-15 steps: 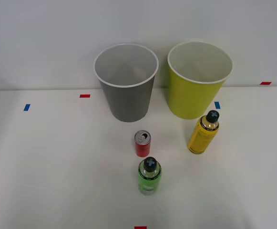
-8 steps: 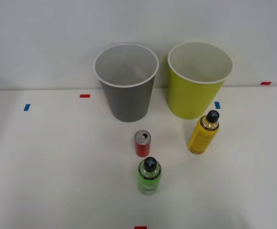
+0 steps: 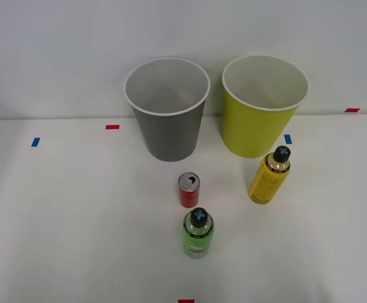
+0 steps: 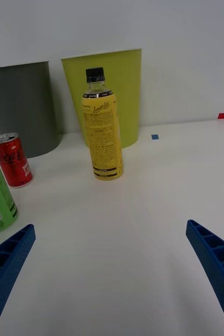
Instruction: Put cans in the gray bin, plastic bottles in the light green bin
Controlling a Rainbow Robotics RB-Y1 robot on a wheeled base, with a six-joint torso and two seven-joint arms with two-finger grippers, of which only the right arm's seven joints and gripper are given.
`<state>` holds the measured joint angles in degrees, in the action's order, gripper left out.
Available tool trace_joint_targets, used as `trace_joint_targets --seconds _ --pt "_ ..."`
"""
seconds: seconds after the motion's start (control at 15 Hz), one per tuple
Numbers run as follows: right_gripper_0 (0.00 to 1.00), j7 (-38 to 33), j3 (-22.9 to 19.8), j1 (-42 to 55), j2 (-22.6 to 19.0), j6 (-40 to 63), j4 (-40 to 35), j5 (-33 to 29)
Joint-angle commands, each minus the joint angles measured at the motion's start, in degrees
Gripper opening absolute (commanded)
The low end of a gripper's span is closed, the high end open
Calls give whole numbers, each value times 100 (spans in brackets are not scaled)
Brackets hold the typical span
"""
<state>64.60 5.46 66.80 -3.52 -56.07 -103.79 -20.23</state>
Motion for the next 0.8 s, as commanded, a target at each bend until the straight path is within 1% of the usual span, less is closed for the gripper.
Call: trace_joint_targets --seconds 0.07,0.8 --pt "100 0 -1 -1 1 0 -1 2" --pt "100 0 -1 -1 1 0 -1 2"
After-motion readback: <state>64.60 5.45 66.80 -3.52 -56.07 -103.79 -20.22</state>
